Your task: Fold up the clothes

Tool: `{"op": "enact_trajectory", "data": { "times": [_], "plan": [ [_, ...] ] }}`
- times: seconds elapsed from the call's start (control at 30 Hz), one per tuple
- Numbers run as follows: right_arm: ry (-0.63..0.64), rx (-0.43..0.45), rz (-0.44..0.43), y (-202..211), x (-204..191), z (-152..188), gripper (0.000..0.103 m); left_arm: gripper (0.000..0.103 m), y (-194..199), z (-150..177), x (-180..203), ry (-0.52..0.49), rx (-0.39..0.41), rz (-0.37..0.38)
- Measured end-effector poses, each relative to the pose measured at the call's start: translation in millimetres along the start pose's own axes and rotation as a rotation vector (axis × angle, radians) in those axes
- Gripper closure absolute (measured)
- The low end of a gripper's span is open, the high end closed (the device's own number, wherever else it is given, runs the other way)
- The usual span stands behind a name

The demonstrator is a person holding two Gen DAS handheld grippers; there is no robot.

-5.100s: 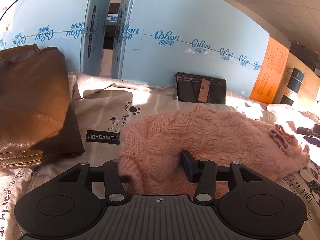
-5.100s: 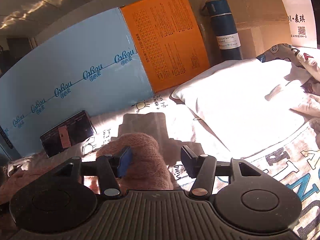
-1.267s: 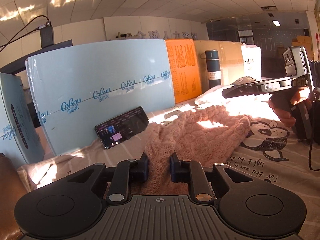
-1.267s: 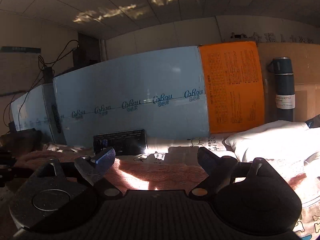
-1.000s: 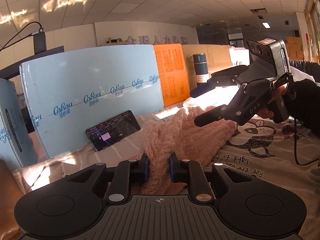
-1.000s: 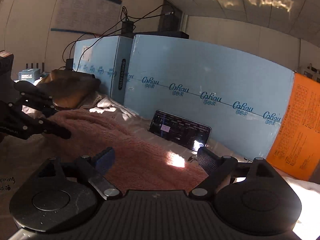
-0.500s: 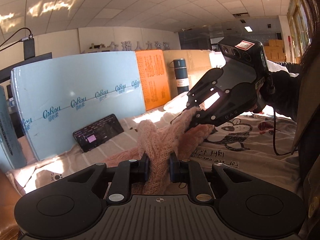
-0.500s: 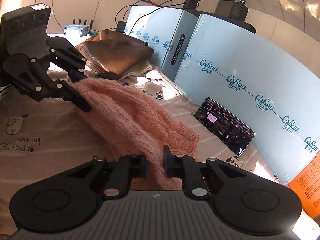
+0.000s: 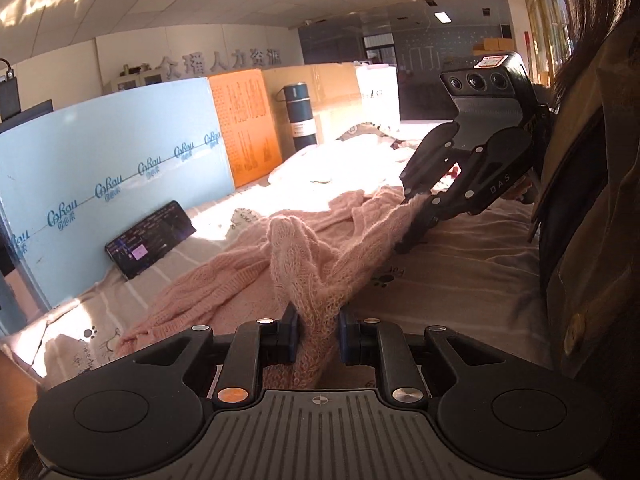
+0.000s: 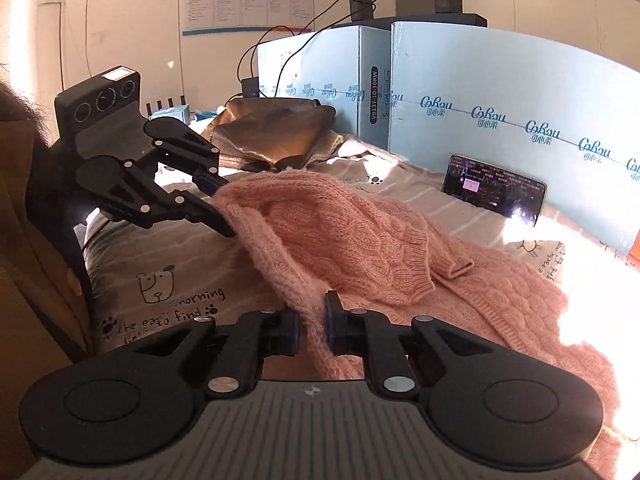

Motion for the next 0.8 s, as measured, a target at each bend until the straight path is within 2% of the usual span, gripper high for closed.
{"op": "enact_trajectory", "data": {
  "times": [0.27, 0.33, 0.37, 0.4, 0.43, 0.47, 0.5, 0.57, 0.63, 0.67, 0.73, 0.8],
  "plan": [
    [-0.129, -0.039, -0.016, -11, -1, 28, 0.09, 0.083, -13, 32, 9, 0.054, -0.134, 0.047],
    [-0.148, -0.027, -0.005, -8, 0, 30, 0.08, 0.08, -12, 34, 10, 0.057, -0.143, 0.048],
    [-0.156, -0.011, 0.008, -5, 3, 30, 0.065, 0.078, -11, 34, 10, 0.058, -0.147, 0.049],
    [-0.166, 0.008, 0.023, 0, 6, 29, 0.054, 0.073, -10, 32, 10, 0.06, -0.142, 0.052],
    [-0.181, 0.036, 0.042, 6, 11, 27, 0.052, 0.063, -7, 29, 10, 0.068, -0.126, 0.063],
    [-0.2, 0.071, 0.064, 14, 17, 25, 0.048, 0.057, -3, 25, 10, 0.077, -0.109, 0.073],
    [-0.223, 0.108, 0.09, 22, 25, 24, 0.038, 0.049, -1, 19, 9, 0.102, -0.076, 0.081],
    [-0.301, 0.189, 0.162, 40, 45, 24, 0.028, 0.043, 5, 9, 5, 0.151, -0.009, 0.096],
    [-0.391, 0.27, 0.24, 60, 67, 26, 0.027, 0.037, 10, -1, -4, 0.217, 0.054, 0.097],
    [-0.442, 0.305, 0.286, 71, 80, 29, 0.027, 0.033, 10, -3, -12, 0.25, 0.067, 0.072],
    [-0.519, 0.369, 0.406, 93, 102, 38, 0.027, 0.024, 6, -1, -33, 0.312, 0.061, -0.034],
    [-0.584, 0.431, 0.539, 118, 122, 49, 0.027, 0.023, 0, 8, -57, 0.361, 0.014, -0.18]
  ]
}}
Point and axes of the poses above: each gripper's, at about its wrist camera, not at the fingertips, and y roughly against the way its jaws point, x to its right, z to its underside, the point moved 9 cm from there along -y, roughly the way its jaws point, and after that the axes turned 5 degrees about -z, right-handed, at the moved point
